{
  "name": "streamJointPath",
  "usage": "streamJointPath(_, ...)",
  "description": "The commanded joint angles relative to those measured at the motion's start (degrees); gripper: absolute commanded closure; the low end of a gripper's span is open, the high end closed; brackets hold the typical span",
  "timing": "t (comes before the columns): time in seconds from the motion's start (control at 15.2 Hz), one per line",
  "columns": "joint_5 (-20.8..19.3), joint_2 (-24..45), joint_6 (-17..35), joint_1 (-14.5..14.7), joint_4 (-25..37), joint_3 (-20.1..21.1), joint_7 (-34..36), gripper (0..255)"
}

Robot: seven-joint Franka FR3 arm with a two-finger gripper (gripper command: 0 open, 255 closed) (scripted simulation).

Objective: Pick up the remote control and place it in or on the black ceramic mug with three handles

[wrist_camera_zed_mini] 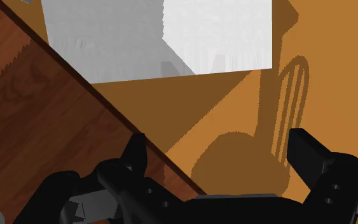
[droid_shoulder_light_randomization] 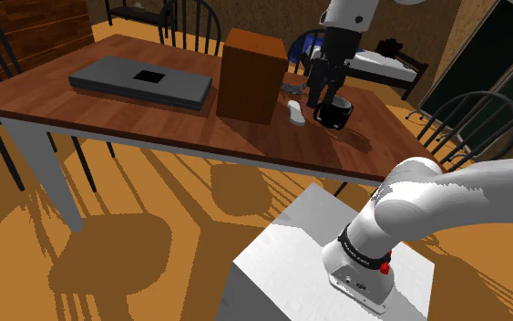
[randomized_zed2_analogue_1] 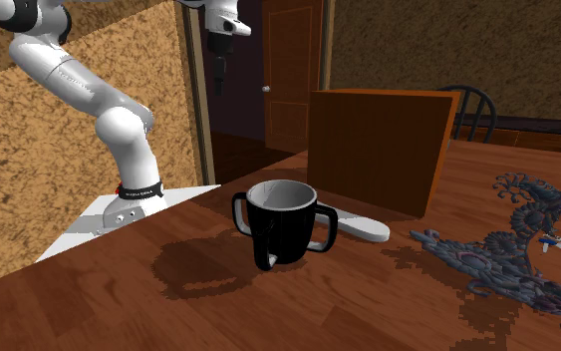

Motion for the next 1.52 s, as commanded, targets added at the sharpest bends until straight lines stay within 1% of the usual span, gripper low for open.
streamJointPath(0.0, 0.0, 0.0, 0.0, 0.0, 0.0, 0.0, 0.0, 0)
streamJointPath(0.33, -2.03, 7.14, 7.78, -2.65, 0.1, -2.17, 0.5, 0)
streamJointPath(0.73, -3.77, 16.62, 16.24, -5.55, 2.13, -5.0, 1.26, 0)
streamJointPath(1.12, -4.52, 26.66, 23.38, -8.08, 6.09, -8.08, 1.96, 0)
streamJointPath(1.45, -4.16, 35.22, 28.16, -10.05, 10.72, -10.71, 2.28, 0)
